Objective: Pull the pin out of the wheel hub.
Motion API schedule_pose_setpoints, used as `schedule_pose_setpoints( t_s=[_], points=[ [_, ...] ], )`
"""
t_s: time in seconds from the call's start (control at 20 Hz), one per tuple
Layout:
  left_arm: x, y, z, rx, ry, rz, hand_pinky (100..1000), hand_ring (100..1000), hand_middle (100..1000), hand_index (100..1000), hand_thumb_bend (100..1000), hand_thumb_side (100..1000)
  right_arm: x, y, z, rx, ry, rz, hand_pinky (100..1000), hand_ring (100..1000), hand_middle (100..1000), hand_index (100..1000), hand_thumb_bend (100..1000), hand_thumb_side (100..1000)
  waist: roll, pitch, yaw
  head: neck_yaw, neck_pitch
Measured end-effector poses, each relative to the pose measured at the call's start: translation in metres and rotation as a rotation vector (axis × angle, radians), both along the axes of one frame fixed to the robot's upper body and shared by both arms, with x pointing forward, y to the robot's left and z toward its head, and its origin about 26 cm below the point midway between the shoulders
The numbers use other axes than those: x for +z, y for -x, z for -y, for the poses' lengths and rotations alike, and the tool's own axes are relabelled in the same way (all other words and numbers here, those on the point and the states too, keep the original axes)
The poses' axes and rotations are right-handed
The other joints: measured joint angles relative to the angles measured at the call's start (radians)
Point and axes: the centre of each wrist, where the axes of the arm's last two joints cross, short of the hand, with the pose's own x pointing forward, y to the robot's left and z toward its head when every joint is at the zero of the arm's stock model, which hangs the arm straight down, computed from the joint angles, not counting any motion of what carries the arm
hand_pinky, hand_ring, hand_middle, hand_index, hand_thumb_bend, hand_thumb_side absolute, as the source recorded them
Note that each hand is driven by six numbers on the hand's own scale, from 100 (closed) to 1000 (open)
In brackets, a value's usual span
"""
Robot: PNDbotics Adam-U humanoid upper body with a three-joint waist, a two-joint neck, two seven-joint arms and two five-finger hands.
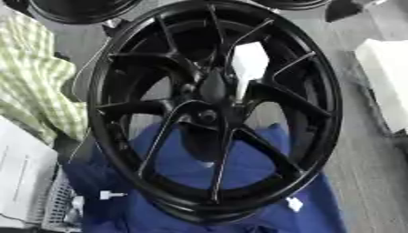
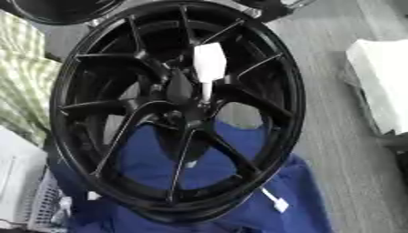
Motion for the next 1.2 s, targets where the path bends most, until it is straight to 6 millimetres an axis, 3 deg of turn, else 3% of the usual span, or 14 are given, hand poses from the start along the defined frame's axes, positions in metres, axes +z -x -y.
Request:
schedule_pose_setpoints(
  t_s=[0.35,0.95,1.2],
  points=[
    [-0.001,-0.001,-0.001,0.000,0.001,-0.008,771,775,715,827,613,605,-0.012,-0.012,-0.024,0.016,-0.002,-0.064,871,854,809,828,584,309,0.000,-0.002,0.001,-0.007,0.000],
    [-0.013,0.004,-0.006,0.019,0.003,-0.044,773,780,723,825,609,608,-0.024,0.050,-0.029,-0.005,-0.087,-0.031,869,857,814,834,585,338,0.000,-0.001,0.000,0.004,-0.001],
    [-0.015,0.005,-0.008,0.027,0.007,-0.046,773,779,723,825,608,611,-0.024,0.060,-0.030,-0.022,-0.100,-0.018,867,856,815,837,584,339,0.002,0.014,0.004,0.012,-0.002]
  ],
)
